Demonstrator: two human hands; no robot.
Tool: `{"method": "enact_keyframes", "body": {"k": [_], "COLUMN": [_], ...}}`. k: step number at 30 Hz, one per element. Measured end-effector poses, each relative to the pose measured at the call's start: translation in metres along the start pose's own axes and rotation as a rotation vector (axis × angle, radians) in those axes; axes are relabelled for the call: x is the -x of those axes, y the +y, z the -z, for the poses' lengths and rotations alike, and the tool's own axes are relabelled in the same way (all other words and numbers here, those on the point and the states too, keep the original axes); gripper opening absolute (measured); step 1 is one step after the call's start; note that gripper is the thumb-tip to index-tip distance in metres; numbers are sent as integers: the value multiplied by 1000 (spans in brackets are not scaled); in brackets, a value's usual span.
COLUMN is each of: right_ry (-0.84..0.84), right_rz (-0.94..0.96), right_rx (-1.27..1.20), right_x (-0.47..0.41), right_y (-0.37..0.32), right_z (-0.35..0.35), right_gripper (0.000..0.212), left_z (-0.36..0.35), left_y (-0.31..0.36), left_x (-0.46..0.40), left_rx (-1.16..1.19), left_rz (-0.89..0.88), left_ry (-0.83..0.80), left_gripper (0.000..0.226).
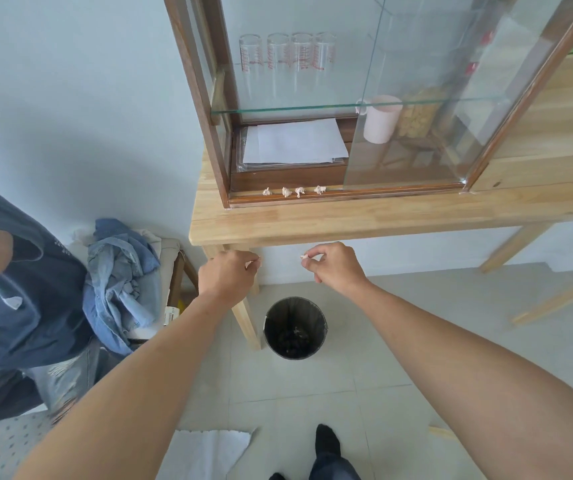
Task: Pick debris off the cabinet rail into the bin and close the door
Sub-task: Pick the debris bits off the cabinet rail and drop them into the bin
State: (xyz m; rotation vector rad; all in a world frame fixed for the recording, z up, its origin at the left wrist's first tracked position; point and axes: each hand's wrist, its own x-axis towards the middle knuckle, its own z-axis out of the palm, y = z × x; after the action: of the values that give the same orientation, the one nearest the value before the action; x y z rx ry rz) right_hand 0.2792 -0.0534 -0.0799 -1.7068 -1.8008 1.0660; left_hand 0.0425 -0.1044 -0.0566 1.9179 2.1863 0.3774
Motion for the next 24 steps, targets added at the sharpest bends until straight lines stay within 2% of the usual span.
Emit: {"method": "enact_keyframes", "body": {"k": [10, 19, 24], "right_ry": [-89, -211, -221], "right_rz": [-128, -155, -204], "right_rx": [84, 122, 119], "right_x": [-10, -35, -48], "right_y": [77, 118, 126], "right_z": [-33, -65, -66], "right_gripper": [19, 21, 40], "left_z": [-85, -159, -171], "left_y": [6, 4, 7], "left_x": [-2, -21, -33], "left_rx": [-12, 0, -2], "left_rz": [59, 91, 101], "left_ry": [-165, -244, -236], "left_gripper": [27, 27, 28]}}
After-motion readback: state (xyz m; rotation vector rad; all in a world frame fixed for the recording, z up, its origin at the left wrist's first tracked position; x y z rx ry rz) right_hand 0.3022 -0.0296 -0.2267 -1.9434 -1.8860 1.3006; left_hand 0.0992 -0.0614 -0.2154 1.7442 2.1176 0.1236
